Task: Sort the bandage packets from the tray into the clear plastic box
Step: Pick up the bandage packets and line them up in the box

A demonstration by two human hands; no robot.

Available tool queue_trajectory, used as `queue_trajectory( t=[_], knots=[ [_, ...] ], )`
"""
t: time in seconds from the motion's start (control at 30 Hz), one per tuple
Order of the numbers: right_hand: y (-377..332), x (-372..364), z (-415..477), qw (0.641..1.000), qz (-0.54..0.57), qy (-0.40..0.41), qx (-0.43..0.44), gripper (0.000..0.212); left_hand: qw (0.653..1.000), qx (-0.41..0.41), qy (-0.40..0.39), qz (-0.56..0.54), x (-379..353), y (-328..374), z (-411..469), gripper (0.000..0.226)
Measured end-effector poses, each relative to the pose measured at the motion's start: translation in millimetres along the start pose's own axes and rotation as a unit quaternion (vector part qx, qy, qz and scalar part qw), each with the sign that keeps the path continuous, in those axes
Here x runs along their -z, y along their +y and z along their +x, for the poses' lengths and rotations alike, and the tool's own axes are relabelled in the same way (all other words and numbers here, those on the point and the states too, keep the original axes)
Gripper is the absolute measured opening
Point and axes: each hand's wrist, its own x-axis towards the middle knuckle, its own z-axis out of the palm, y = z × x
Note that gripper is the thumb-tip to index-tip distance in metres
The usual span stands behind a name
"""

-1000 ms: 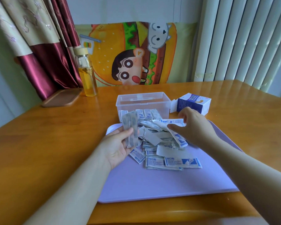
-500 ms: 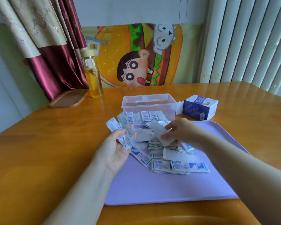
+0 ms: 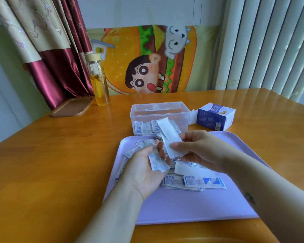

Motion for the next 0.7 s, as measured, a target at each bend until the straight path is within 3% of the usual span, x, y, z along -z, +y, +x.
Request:
queue_trajectory(
  t=[0.07,0.13,0.2,0.23,0.3,0.43,0.47,0.6,0.7],
  knots=[
    [-0.2,-5.7,-0.5,0.981,-0.161,0.087,0.069,0.004,1.000,-0.007,-0.006,0.016,-2.8,-3.4,-1.6,0.042],
    [0.0,-14.5,-1.7,0.900,-0.364,0.171,0.168,0.007,1.000,-0.007,-0.011,0.000,-5.6,-6.1,-2.4,0.060],
    [0.6,-28.0,-5.6,0.818,-0.496,0.172,0.235,0.012,1.000,-0.006,-0.020,-0.006,-9.6,-8.7,-4.2,0.068],
    [2.7,-33.9,-7.0,0.794,-0.531,0.155,0.254,0.015,1.000,-0.008,-0.022,-0.001,-10.2,-10.2,-5.0,0.068],
    [5.7,-39.2,-11.2,0.790,-0.540,0.113,0.268,0.020,1.000,-0.009,-0.016,0.015,-11.1,-12.2,-6.8,0.060],
    [-13.3,-19.7,-19.7,0.859,-0.442,0.098,0.241,0.020,0.999,-0.021,0.010,-0.022,-3.9,-6.9,-5.5,0.035],
    [-16.1,-9.5,-19.6,0.861,-0.446,0.105,0.220,0.021,0.999,-0.029,0.017,-0.030,-0.7,-3.6,-3.7,0.027],
    [-0.9,19.5,-13.9,0.774,-0.625,0.048,0.088,0.023,0.999,-0.042,0.017,0.003,13.1,9.1,-0.6,0.016],
    [12.1,23.2,-10.2,0.768,-0.639,0.004,0.049,0.035,0.998,-0.064,0.009,0.027,14.4,16.2,-2.5,0.020]
  ],
)
